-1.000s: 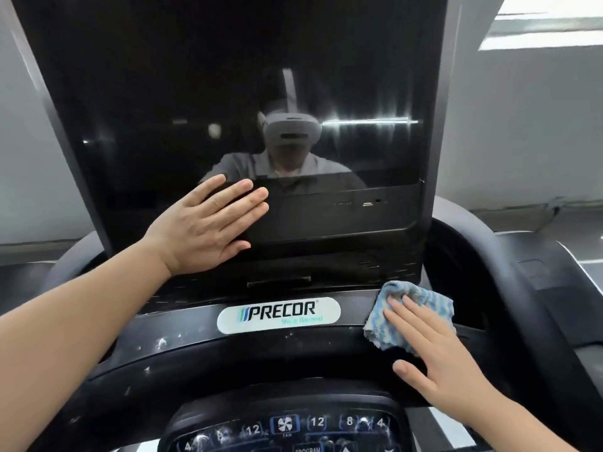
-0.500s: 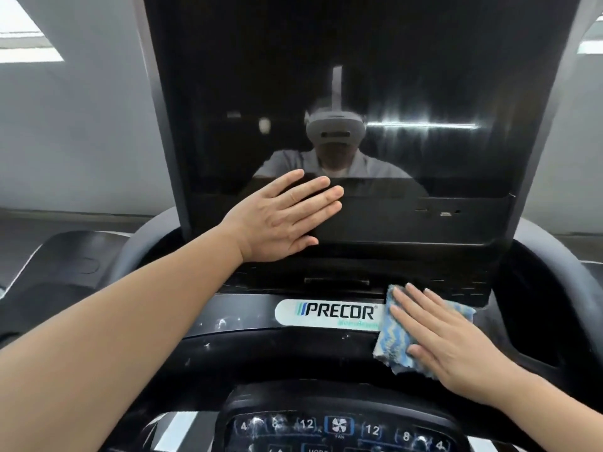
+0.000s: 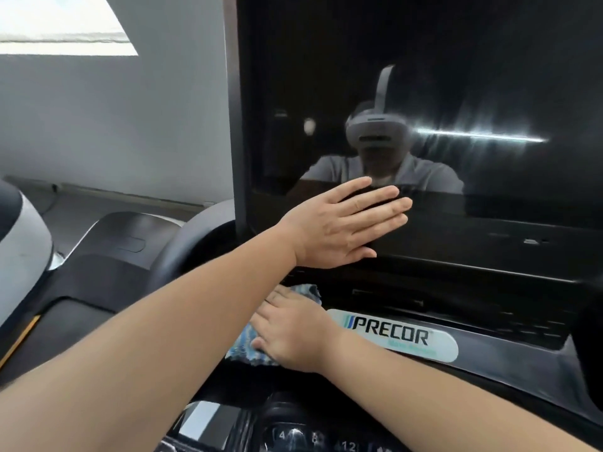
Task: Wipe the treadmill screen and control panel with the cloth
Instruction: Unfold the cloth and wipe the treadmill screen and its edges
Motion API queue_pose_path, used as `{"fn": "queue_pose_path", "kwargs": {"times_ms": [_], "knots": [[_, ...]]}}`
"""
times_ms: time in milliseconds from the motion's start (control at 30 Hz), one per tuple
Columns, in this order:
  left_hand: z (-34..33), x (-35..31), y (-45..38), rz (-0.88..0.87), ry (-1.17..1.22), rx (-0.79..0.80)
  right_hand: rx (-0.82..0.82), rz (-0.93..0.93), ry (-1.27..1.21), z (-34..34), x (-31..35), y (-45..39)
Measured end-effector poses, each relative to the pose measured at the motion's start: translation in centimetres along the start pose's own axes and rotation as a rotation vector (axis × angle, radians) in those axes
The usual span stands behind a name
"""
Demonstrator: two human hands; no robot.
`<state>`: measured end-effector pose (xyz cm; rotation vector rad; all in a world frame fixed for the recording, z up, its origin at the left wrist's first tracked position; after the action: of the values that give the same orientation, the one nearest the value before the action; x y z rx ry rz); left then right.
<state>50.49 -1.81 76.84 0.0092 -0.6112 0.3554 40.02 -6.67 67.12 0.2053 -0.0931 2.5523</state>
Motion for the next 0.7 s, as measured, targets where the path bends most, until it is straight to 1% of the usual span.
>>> {"fn": "queue_pose_path", "kwargs": {"times_ms": [100, 200, 333, 400, 467, 533, 600, 700], "knots": [[0.2, -0.1, 0.2, 0.061, -0.004, -0.032, 0.051, -0.01, 0.024, 0.2, 0.3, 0.0], [0.7, 0.6, 2.1, 0.153, -0.011, -0.083, 0.099, -0.032, 0.121, -0.1, 0.9, -0.6], [0.6, 2.9, 7.6, 0.164, -0.065, 0.006, 0.114, -0.035, 0.189, -1.3, 2.9, -3.2], [0.5, 4.0, 9.4, 0.148, -0.075, 0.059, 0.061, 0.008, 0.221, -1.4, 4.1, -4.6], [0.3, 4.7, 9.9, 0.133, -0.072, 0.074, 0.092, 0.041, 0.218, -0.9, 4.1, -4.7], [0.1, 4.9, 9.8, 0.122, -0.071, 0.065, 0.033, 0.049, 0.204, 0.5, 2.7, -2.7], [0.0, 4.9, 9.7, 0.136, -0.057, 0.036, -0.035, -0.027, 0.201, 1.8, 0.1, 1.5], [-0.3, 4.9, 9.9, 0.141, -0.036, 0.006, -0.012, -0.119, 0.223, 3.2, -3.7, 10.0]]}}
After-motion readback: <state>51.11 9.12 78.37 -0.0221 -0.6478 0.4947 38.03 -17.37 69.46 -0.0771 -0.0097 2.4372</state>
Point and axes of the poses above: each hand's wrist, its own y-axis away from the middle knuckle, its own z-axis out of the back of the hand, x = y × z, the point moved 1 cm from there along -y, towards the middle knuckle, and after that the axes turned 9 degrees about -z, right-handed, at the moved point
